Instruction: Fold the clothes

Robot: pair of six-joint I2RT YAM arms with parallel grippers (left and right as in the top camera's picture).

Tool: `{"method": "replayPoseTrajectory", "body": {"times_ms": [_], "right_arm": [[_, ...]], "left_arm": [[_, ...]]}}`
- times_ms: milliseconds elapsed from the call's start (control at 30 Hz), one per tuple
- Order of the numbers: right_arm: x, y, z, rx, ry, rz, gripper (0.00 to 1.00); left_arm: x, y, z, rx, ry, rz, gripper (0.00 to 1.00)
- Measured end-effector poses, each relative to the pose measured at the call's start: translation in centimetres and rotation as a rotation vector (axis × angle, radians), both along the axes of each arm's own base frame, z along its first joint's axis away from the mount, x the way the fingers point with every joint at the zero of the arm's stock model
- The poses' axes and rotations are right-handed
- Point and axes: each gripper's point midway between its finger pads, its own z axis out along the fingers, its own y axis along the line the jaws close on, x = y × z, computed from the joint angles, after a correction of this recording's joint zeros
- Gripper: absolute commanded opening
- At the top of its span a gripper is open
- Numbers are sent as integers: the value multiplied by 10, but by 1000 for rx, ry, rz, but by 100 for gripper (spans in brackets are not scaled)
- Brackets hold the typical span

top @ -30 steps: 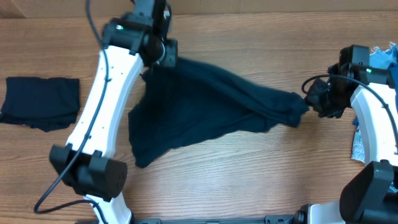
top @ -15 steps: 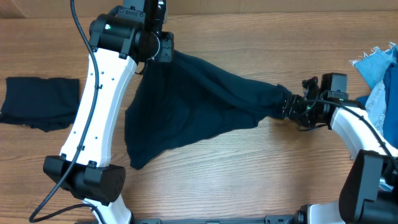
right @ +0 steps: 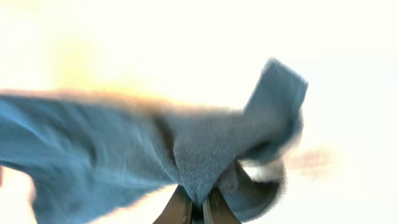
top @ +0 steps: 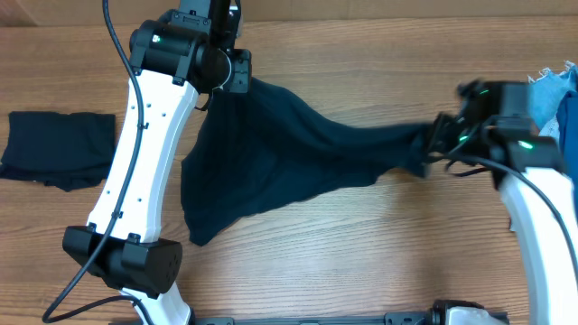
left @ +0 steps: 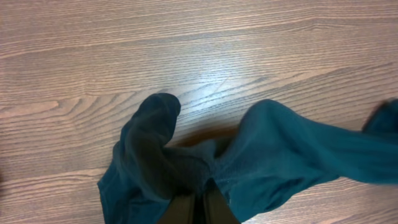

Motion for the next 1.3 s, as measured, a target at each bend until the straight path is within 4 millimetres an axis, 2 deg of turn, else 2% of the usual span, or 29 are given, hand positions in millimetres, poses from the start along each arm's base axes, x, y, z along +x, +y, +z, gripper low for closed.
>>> {"method": "replayPoseTrajectory", "body": {"times_ms": [67, 100, 133, 200, 300, 367, 433, 467, 500, 567, 600, 633, 667, 700, 767, 833, 933, 1167, 1300], "right_arm": [[-6, -23, 66, -118, -173, -87, 4], [-11, -30, 85, -152, -228, -119, 4], [-22, -37, 101, -187, -262, -153, 4], [-31, -40, 98, -204, -234, -166, 4], [-45, -41, 67, -213, -86, -157, 4], [-44, -41, 64, -215, -76, -158, 4], [-32, -43, 66, -216, -105, -162, 5], [-19, -44, 64, -217, -118, -164, 5], [-8, -44, 56, -217, -106, -162, 9], [22, -45, 27, -212, -56, -152, 42], [35, -45, 3, -208, -4, -142, 51], [44, -45, -21, -202, 48, -137, 56], [52, -45, -57, -197, 131, -126, 59], [54, -44, -82, -196, 191, -114, 59], [52, -45, -116, -181, 282, -107, 62], [47, -48, -123, -142, 316, -108, 64], [40, -43, -122, -52, 330, -65, 64], [50, -6, -134, 63, 249, 59, 60], [48, 5, -154, 101, 279, 87, 54]], "left_arm": [[0, 0, 0, 1, 0, 0, 4], [0, 1, 0, 3, 0, 1, 4], [0, 1, 0, 4, 0, 2, 4], [0, 2, 0, 12, 0, 1, 4], [0, 2, -1, 18, 0, -9, 4], [0, 2, -1, 20, -1, -11, 4], [0, 2, 0, 19, -3, -11, 4], [1, 2, 0, 18, -9, -11, 4], [2, 2, 1, 17, -12, -11, 4], [2, 2, 1, 17, -11, -11, 4], [2, 2, 1, 17, -12, -11, 4], [2, 2, 1, 17, -11, -11, 4], [2, 2, 1, 17, -11, -11, 4], [2, 2, 1, 17, -11, -11, 4], [2, 2, 1, 18, -10, -11, 4], [2, 2, 1, 18, -10, -11, 4], [2, 2, 1, 20, -11, -10, 4], [2, 2, 1, 20, -12, -10, 4], [2, 2, 1, 19, -13, -10, 4]]}}
